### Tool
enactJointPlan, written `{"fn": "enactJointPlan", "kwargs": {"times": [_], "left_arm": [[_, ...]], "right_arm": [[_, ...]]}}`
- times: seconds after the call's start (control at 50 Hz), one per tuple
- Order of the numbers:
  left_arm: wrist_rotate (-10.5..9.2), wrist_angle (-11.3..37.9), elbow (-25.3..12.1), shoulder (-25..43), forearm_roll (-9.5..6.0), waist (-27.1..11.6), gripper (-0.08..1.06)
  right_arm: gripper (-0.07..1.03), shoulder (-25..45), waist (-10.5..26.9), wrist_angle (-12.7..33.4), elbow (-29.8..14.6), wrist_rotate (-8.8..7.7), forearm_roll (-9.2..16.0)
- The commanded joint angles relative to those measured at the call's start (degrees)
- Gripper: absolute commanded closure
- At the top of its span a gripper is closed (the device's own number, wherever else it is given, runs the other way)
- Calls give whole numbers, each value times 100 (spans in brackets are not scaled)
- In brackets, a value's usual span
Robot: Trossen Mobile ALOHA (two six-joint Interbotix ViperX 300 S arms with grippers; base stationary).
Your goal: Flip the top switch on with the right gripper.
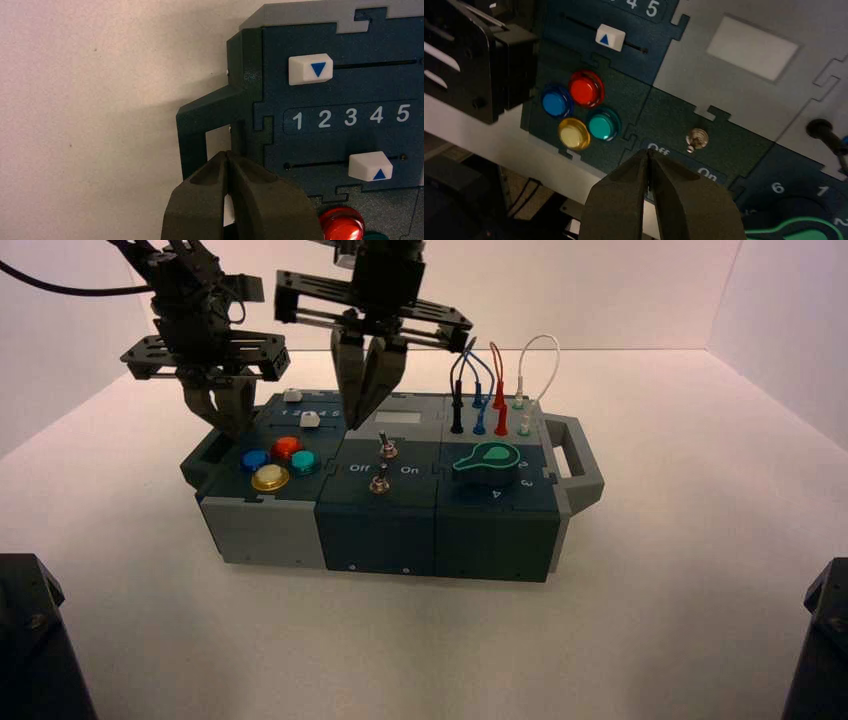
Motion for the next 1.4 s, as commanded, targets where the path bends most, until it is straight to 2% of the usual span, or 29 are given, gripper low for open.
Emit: {"fn": "enactJointPlan", "kwargs": {"times": [0.02,0.16,0.44,0.76,1.18,1.4], "left_arm": [[105,-88,88,352,79,-53,100],[105,-88,88,360,79,-79,100],[105,-88,88,360,79,-88,100],[114,-88,88,360,79,-97,100],[132,-79,88,369,79,-123,100],[141,-79,88,369,79,-141,100]], "right_arm": [[98,-26,53,26,-229,149,-62],[98,53,62,88,-237,229,-114],[98,132,62,246,-229,475,-519],[98,202,62,290,-193,510,-642],[98,211,-18,457,-202,562,-976],[98,202,-62,492,-185,615,-1002]]}}
